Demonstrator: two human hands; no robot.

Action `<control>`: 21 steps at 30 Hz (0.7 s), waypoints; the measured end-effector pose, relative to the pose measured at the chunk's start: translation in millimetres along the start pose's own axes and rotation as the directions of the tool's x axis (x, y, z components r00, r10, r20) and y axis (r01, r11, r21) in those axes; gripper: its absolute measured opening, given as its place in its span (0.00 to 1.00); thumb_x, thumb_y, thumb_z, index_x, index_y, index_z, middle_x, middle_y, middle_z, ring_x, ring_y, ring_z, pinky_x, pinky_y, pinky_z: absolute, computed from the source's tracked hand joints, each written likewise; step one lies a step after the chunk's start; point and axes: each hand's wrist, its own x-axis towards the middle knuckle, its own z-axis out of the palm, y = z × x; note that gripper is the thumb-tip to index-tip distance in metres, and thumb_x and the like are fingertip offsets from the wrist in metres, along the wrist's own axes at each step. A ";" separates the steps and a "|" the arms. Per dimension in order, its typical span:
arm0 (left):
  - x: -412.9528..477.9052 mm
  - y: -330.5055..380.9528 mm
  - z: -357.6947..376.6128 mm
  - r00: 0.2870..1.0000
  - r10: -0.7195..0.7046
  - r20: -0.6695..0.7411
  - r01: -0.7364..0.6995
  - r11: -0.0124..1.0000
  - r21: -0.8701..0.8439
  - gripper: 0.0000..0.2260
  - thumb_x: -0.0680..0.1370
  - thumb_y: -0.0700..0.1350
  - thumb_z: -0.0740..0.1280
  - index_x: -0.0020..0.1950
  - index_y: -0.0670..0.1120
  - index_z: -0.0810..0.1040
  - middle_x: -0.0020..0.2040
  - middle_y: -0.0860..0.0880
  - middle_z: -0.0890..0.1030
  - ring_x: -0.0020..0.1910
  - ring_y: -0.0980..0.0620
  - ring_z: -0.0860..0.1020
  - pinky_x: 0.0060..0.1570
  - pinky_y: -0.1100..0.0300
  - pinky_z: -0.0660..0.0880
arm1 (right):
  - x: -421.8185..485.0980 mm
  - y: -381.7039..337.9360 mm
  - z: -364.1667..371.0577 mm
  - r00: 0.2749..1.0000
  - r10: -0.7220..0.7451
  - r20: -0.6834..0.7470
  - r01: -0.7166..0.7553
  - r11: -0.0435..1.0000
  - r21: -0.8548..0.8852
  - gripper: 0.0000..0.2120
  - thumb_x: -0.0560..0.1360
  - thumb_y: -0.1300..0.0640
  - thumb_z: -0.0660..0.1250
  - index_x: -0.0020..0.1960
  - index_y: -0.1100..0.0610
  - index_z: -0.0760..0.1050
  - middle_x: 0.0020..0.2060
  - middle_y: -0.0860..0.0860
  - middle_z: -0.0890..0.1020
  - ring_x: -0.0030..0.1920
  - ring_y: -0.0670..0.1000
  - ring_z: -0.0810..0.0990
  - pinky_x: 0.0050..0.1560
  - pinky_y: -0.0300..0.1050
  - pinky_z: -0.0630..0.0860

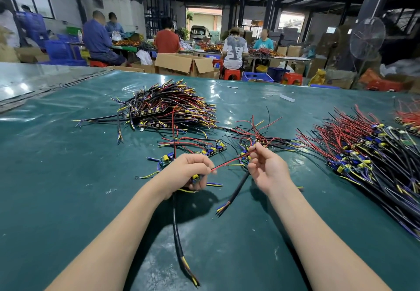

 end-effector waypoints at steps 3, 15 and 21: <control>0.3 -2.9 -0.4 0.999 0.037 0.035 -0.038 0.999 0.022 0.13 0.74 0.36 0.61 0.45 0.51 0.81 0.23 0.52 0.73 0.22 0.56 0.67 0.23 0.69 0.63 | 1.0 0.6 -1.6 1.000 -0.027 -0.002 0.027 0.999 -0.043 0.15 0.78 0.60 0.60 0.33 0.61 0.70 0.16 0.47 0.68 0.15 0.41 0.63 0.17 0.30 0.64; 1.4 -1.7 1.8 0.989 0.000 -0.149 0.007 0.999 0.045 0.10 0.76 0.32 0.60 0.40 0.45 0.73 0.24 0.51 0.77 0.20 0.58 0.69 0.21 0.70 0.63 | -5.7 4.5 2.9 1.000 -0.028 0.002 0.028 0.999 -0.038 0.12 0.78 0.58 0.62 0.37 0.61 0.75 0.18 0.46 0.72 0.17 0.41 0.69 0.20 0.31 0.71; 3.6 -0.9 1.9 0.973 0.016 -0.229 -0.018 1.000 -0.009 0.10 0.76 0.32 0.61 0.36 0.43 0.70 0.24 0.51 0.77 0.20 0.58 0.70 0.20 0.70 0.63 | -24.2 22.5 21.3 0.955 0.090 0.283 0.021 0.931 -0.364 0.10 0.76 0.64 0.63 0.36 0.59 0.75 0.21 0.47 0.75 0.20 0.41 0.71 0.22 0.32 0.70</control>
